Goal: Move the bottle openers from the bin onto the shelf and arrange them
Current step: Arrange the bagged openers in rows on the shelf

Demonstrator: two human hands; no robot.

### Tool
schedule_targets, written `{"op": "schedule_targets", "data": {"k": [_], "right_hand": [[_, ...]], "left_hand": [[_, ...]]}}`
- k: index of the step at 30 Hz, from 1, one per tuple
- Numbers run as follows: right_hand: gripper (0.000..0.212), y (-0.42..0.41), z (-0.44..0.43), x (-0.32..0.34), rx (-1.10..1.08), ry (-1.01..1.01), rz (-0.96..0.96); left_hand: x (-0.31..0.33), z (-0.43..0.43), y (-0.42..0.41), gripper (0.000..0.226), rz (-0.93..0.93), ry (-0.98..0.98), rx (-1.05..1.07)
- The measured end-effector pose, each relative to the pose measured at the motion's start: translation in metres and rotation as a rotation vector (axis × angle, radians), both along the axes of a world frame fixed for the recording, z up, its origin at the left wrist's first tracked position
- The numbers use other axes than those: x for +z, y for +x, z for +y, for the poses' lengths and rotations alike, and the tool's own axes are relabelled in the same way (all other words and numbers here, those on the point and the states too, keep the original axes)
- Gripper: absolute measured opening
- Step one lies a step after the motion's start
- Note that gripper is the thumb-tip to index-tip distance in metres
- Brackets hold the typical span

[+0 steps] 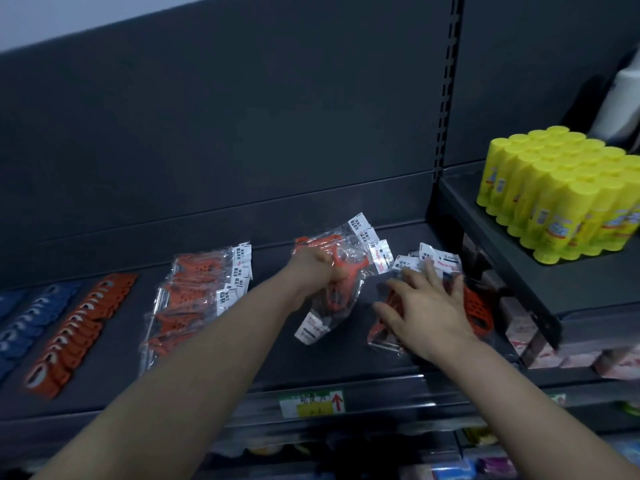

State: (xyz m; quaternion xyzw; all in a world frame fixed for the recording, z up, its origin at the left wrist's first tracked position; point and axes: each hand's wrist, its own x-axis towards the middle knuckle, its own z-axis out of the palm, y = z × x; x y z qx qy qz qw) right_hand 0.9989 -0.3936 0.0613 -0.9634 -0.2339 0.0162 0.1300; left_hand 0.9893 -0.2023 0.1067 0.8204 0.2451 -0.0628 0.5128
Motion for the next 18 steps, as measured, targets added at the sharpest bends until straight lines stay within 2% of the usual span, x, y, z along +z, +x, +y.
{"op": "schedule_targets", "data": {"k": [3, 7, 9, 11, 13, 15, 18], "right_hand": [[0.059, 0.005, 0.015, 0.013, 0.041, 0.093, -0.087], [0.043, 0.017, 0.040, 0.028, -0.008, 0.471, 0.197], [0.032, 0.023, 0.049, 0.029, 0.005, 0.547, 0.255], [0.026, 0.028, 0.054, 0.032, 0.058, 0.509, 0.235], [0.028, 0.033, 0.056, 0.042, 0.136, 0.425, 0.226], [0.033, 0.039, 0.054, 0.055, 0.183, 0.294, 0.229], [0.047, 0.051, 0.044, 0.070, 0.113, 0.025, 0.139]], "left_hand": [[0.004, 0.004, -0.007, 0.011, -0.046, -0.123, 0.053], [0.004, 0.003, -0.015, 0.004, -0.111, -0.292, 0.093], [0.005, 0.008, -0.018, 0.007, -0.150, -0.347, 0.122], [0.006, 0.018, -0.020, 0.020, -0.237, -0.326, 0.151], [0.009, 0.029, -0.021, 0.029, -0.326, -0.222, 0.133], [0.015, 0.039, -0.022, 0.017, -0.369, -0.129, 0.088], [0.016, 0.047, -0.022, 0.005, -0.347, -0.140, 0.200]]}}
